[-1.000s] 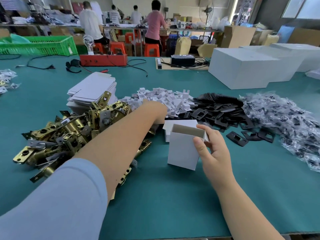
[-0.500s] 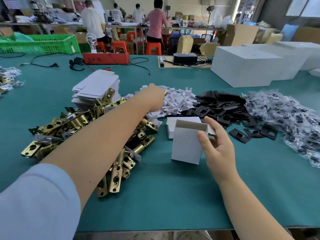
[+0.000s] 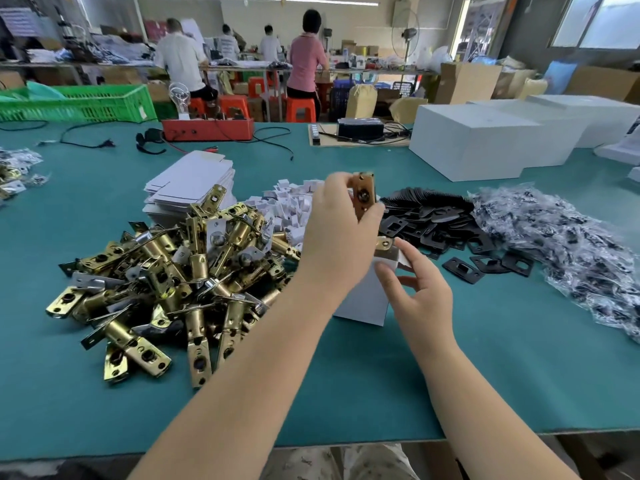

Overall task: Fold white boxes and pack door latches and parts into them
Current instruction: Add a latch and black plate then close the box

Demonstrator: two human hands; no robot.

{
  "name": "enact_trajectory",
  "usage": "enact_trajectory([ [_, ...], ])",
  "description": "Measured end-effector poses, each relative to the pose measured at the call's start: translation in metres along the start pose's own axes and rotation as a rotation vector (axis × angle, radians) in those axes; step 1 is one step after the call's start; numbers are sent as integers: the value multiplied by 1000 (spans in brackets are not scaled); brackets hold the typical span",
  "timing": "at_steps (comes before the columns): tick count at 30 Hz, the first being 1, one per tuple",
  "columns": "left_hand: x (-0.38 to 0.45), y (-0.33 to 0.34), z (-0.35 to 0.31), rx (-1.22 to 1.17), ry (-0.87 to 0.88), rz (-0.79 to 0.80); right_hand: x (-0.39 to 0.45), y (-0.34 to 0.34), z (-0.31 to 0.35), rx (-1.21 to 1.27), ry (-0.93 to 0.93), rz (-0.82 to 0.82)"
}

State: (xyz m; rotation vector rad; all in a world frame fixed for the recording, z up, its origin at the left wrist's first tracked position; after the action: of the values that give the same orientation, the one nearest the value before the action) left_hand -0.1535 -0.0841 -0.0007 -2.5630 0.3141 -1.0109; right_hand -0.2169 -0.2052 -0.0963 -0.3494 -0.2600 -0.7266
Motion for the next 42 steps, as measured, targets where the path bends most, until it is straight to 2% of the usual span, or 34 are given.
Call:
enact_trajectory([
  [7, -9, 12, -6, 170, 127, -45, -2, 2, 2, -91, -103, -47],
  [12, -8, 17, -5, 161, 144, -24, 1, 2, 0, -31, -40, -21],
  [16, -8, 21, 0, 148, 144, 63, 10, -7, -5, 45, 50, -21],
  [20, -17, 30, 6, 338, 198, 158, 10, -5, -4, 84, 57, 37],
  [23, -25, 30, 17, 398, 202, 105, 10, -3, -4, 88, 54, 62],
  [25, -28, 25, 29, 303, 169, 67, 12, -4, -7, 159, 105, 89],
  [29, -35, 26, 62, -142, 4, 155, 13, -2, -10, 226, 145, 125],
  [31, -42, 26, 69, -276, -67, 151, 13, 0, -11, 251, 157, 138],
  [42, -49, 35, 75, -386, -130, 115, 13, 4, -14, 165, 190, 159],
])
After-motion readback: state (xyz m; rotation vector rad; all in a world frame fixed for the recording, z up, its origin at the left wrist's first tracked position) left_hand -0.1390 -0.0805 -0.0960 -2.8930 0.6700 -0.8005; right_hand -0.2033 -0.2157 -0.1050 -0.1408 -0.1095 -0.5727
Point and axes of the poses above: each hand's wrist, its own x-axis towards the middle knuckle, its own y-axis out of the palm, z = x × y, the point moved 6 cm from there along x, towards the middle knuckle, and after that the axes turned 11 degrees about y, right-handed, at the moved point
